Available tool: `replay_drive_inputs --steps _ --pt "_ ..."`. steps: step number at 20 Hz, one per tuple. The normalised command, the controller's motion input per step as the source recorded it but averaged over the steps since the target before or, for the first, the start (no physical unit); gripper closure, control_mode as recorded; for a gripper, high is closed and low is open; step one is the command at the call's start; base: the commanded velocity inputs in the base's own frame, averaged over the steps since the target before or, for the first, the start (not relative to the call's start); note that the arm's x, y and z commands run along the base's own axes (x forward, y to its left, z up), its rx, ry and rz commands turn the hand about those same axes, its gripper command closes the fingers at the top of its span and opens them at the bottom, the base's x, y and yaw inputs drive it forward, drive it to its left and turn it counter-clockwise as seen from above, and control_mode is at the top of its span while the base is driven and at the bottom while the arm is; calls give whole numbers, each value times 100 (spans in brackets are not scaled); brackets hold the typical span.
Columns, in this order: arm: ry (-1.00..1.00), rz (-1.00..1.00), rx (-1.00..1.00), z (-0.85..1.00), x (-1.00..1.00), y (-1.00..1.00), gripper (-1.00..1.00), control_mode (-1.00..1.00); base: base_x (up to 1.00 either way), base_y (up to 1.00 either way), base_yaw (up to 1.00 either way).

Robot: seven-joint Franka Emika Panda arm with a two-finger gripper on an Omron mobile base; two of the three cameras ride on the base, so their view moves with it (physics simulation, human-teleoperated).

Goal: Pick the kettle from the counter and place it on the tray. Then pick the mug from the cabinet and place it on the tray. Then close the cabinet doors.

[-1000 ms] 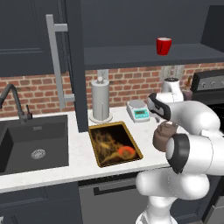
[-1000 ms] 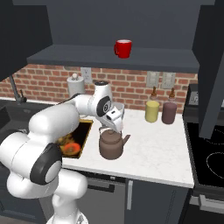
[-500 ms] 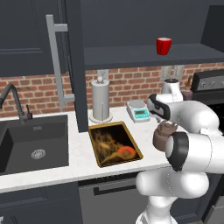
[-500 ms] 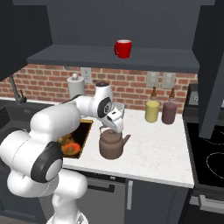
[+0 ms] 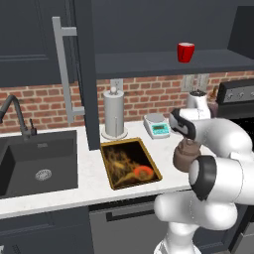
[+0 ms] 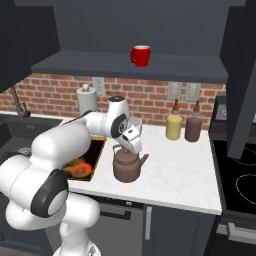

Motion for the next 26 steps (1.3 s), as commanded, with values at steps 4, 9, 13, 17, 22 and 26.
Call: replay_drive_inputs --steps 4,9,13,17,22,26 --pt "0 0 0 -2 -27 0 100 -100 0 0 0" --pt "-1 1 -5 13 -30 0 100 -100 0 0 0" --pt "-12 3 -2 21 -41 2 100 -100 0 0 0" --pt "-17 4 0 26 -35 6 100 -100 0 0 0" --pt "-14 6 -1 26 -31 16 100 -100 0 0 0" --pt "-16 8 -4 18 -35 30 100 -100 0 0 0"
